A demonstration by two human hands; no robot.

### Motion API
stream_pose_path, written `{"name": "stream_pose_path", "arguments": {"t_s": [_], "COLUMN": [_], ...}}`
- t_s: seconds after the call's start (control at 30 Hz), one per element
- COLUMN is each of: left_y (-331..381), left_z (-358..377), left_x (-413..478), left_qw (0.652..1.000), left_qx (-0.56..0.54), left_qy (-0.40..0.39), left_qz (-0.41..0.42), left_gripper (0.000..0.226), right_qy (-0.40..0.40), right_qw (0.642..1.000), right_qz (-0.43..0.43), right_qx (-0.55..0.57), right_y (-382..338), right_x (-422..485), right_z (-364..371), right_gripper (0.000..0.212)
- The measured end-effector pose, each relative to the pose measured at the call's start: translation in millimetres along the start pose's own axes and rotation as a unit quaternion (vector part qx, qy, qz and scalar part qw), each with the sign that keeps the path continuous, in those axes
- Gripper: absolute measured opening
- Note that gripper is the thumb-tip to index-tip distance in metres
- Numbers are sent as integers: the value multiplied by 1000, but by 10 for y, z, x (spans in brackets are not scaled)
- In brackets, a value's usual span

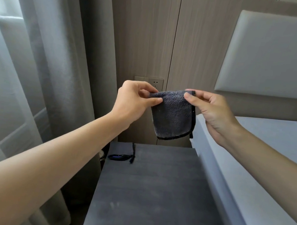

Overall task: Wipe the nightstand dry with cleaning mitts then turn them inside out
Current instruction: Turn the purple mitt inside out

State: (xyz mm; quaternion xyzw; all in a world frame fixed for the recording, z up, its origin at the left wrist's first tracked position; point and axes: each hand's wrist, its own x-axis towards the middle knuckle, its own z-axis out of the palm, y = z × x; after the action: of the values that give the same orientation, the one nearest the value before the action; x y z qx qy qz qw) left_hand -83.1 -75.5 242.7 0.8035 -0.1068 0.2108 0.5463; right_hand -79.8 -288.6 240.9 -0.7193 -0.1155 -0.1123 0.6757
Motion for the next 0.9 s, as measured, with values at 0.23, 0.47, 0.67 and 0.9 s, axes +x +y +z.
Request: {"name": "stream_pose_path", "arguments": {"t_s": [0.23, 0.47, 0.67, 0.9], "left_y": [-62, -209, -536, -1075], "left_z": [-21, 131, 271, 443], "left_x": [86, 60, -84, 33], "left_qw": [997, 966, 901, 958], "left_qx": [-72, -236, -353, -203], "left_qy": [-36, -37, -91, -51], "left_qz": [-3, -95, -237, -194], "left_gripper": [10, 7, 13, 12], "right_qy": [-49, -43, 3, 17], "right_qw": [998, 999, 1000, 995], "right_qz": [3, -16, -20, -18], "right_qx": [43, 15, -15, -97], "right_y": [-38, 124, 470, 1043], "right_x": [35, 22, 94, 267], "right_z": [15, 90, 160, 273], "right_gripper": [6, 20, 20, 17]}}
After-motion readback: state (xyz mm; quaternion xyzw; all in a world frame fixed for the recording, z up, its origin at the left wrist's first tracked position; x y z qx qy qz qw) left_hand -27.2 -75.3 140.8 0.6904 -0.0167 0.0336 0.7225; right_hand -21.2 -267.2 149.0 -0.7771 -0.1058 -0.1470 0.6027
